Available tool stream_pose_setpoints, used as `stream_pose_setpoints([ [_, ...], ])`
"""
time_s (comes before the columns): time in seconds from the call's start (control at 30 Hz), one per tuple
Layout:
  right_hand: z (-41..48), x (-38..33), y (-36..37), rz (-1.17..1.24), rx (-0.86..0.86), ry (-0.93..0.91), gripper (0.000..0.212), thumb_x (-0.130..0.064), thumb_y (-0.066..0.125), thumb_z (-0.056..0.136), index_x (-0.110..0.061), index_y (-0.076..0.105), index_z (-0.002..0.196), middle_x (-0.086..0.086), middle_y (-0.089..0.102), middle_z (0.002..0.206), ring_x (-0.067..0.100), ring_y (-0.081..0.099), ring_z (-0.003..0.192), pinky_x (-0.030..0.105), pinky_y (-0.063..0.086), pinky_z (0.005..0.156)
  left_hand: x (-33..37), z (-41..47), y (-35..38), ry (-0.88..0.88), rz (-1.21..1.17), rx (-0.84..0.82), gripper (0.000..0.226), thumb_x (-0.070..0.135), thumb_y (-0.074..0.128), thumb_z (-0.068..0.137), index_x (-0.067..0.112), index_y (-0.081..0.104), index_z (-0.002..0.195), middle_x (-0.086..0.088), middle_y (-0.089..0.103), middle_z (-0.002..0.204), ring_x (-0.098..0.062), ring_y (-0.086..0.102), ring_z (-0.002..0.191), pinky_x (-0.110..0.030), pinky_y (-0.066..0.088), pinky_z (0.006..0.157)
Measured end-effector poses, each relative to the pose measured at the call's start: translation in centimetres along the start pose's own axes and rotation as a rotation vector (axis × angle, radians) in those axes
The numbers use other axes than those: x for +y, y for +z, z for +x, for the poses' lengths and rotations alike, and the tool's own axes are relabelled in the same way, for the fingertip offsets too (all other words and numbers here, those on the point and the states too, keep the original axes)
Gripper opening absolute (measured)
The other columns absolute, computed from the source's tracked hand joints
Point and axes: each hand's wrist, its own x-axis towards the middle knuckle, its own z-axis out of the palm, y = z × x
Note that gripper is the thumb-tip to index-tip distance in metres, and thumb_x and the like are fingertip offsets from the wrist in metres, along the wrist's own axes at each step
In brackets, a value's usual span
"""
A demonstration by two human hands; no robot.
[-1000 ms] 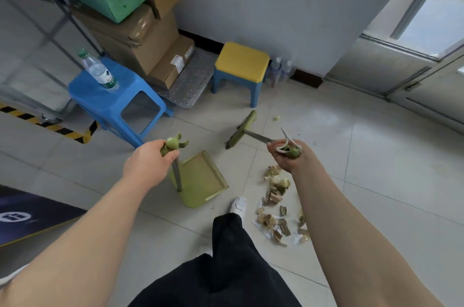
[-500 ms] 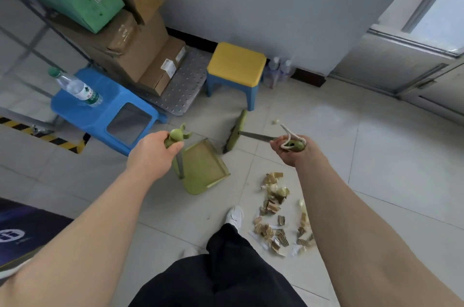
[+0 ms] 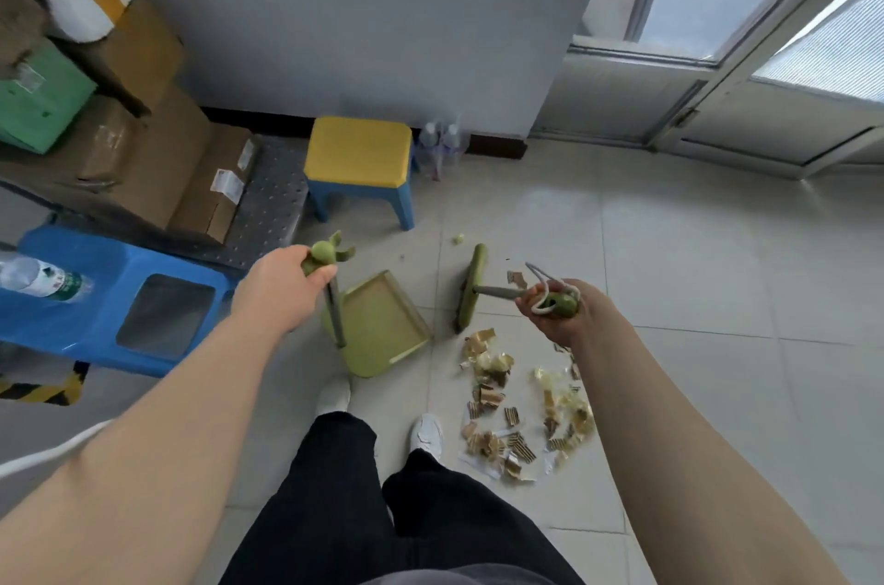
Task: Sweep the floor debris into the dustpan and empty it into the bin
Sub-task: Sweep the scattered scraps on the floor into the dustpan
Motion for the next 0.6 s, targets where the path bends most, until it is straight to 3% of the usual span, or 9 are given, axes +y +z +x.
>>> stream_pose_setpoints([
  [0.03,-0.2,-0.1,0.2,0.013,-0.025,-0.015,0.034,-0.005,0.032,0.099,0.005,0.057,0.078,0.026,0.054,0.043,0.016,0.044,0.050,0.014,0.044,0.092,0.4,0.5,0.0,0.019,0.008,-0.007,0.028,0.041,0.055,0.094,0.013,0.058,0.101,-0.008,0.058,0.091,-0.030,0.052,0.086,-0.038,0.045,0.074],
  [0.07,-0.4,-0.3,0.5,0.038,-0.038,-0.019,0.031,-0.004,0.032,0.098,0.006,0.057,0.082,0.028,0.055,0.048,0.015,0.043,0.050,0.014,0.046,0.087,0.7,1.0,-0.1,0.036,0.018,-0.012,0.031,0.041,0.055,0.094,0.012,0.059,0.104,-0.010,0.060,0.093,-0.032,0.054,0.089,-0.039,0.045,0.075],
  [0.13,-0.6,-0.5,1.5,0.060,-0.065,-0.018,0.028,-0.003,0.032,0.097,0.014,0.054,0.090,0.025,0.053,0.072,0.012,0.042,0.054,0.014,0.050,0.055,1.2,2.1,-0.3,0.069,0.040,-0.024,0.036,0.042,0.055,0.094,0.010,0.060,0.109,-0.014,0.063,0.102,-0.036,0.057,0.097,-0.041,0.048,0.080],
  [0.2,-0.1,-0.6,2.9,0.064,-0.096,0.006,0.030,-0.005,0.031,0.097,0.018,0.050,0.093,0.015,0.044,0.083,0.011,0.045,0.048,0.014,0.044,0.038,1.5,3.2,-0.6,0.104,0.049,-0.039,0.036,0.043,0.055,0.093,0.011,0.060,0.110,-0.015,0.064,0.105,-0.037,0.057,0.099,-0.042,0.049,0.081],
  [0.27,0.4,-0.2,5.0,0.075,-0.105,0.004,0.026,-0.006,0.031,0.098,0.016,0.044,0.103,0.015,0.043,0.084,0.012,0.047,0.040,0.015,0.042,0.036,1.9,4.2,-1.1,0.131,0.044,-0.053,0.035,0.043,0.056,0.093,0.012,0.061,0.108,-0.013,0.064,0.102,-0.036,0.057,0.096,-0.043,0.049,0.081],
  [0.43,3.4,1.3,9.6,0.056,-0.091,-0.017,0.042,-0.009,0.036,0.098,0.013,0.034,0.134,0.016,0.048,0.069,0.011,0.045,0.052,0.018,0.042,0.034,2.2,6.8,-2.7,0.171,0.022,-0.070,0.031,0.042,0.057,0.092,0.013,0.062,0.102,-0.009,0.063,0.093,-0.031,0.057,0.088,-0.044,0.050,0.078],
  [0.6,6.4,2.3,12.0,0.138,-0.021,-0.051,0.052,-0.005,0.040,0.095,0.005,0.027,0.145,0.014,0.045,0.073,0.017,0.048,0.042,0.019,0.043,0.036,2.0,9.6,-4.0,0.227,0.034,-0.100,0.028,0.042,0.058,0.092,0.016,0.062,0.100,-0.007,0.063,0.089,-0.030,0.058,0.085,-0.042,0.050,0.075],
])
